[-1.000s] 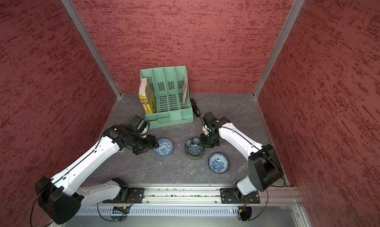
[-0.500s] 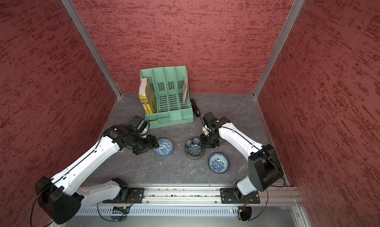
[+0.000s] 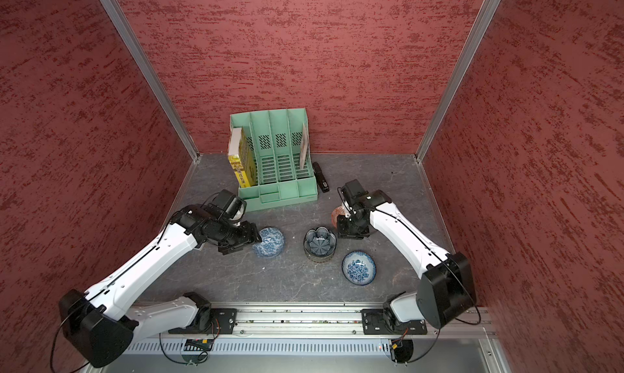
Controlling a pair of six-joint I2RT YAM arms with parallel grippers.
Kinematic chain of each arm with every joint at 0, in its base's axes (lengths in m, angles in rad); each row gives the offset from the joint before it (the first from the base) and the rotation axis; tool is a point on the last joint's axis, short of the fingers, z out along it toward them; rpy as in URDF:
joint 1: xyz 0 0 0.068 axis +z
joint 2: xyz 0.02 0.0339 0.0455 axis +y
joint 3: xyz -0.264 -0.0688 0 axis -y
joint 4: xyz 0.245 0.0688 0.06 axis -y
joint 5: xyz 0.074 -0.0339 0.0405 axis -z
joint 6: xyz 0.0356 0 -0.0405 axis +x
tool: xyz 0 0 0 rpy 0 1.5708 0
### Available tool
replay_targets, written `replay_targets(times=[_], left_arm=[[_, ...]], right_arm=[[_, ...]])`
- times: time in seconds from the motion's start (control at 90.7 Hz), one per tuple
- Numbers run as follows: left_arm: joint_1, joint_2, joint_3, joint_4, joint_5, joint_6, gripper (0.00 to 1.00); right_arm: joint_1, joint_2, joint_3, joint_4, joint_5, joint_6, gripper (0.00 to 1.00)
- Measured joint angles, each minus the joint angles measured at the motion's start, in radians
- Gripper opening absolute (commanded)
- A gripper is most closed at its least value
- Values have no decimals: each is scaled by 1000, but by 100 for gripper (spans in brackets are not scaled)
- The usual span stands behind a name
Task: Stack the bowls
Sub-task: Place the bowl on the bowl, then pick up the bowl from the center of the board.
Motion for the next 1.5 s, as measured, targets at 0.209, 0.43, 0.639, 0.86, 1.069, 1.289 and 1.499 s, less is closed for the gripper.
replay_targets(times=[0.209, 0.43, 0.639, 0.86, 1.069, 1.289, 1.499], left_arm=[[0, -17, 0, 0, 0, 8, 74], [0, -63, -20, 0, 0, 17, 74], [0, -74, -65, 11, 14, 26, 74], [0, -77, -76, 31, 30, 51, 74], [0, -77, -77, 41, 35, 77, 74], [0, -77, -77, 40, 37, 102, 74], [0, -77, -77, 40, 38, 114, 74]], right_arm=[[-73, -118, -84, -27, 100, 62, 42], [-83, -188, -180, -75, 181, 150, 45], [-84, -257, -282, -66, 204, 258, 45], [-84, -327, -412, -72, 203, 373, 42], [-84, -324, -457, -52, 197, 423, 32], [-84, -290, -486, -26, 191, 438, 27], [-84, -282, -509, 2, 183, 441, 22]])
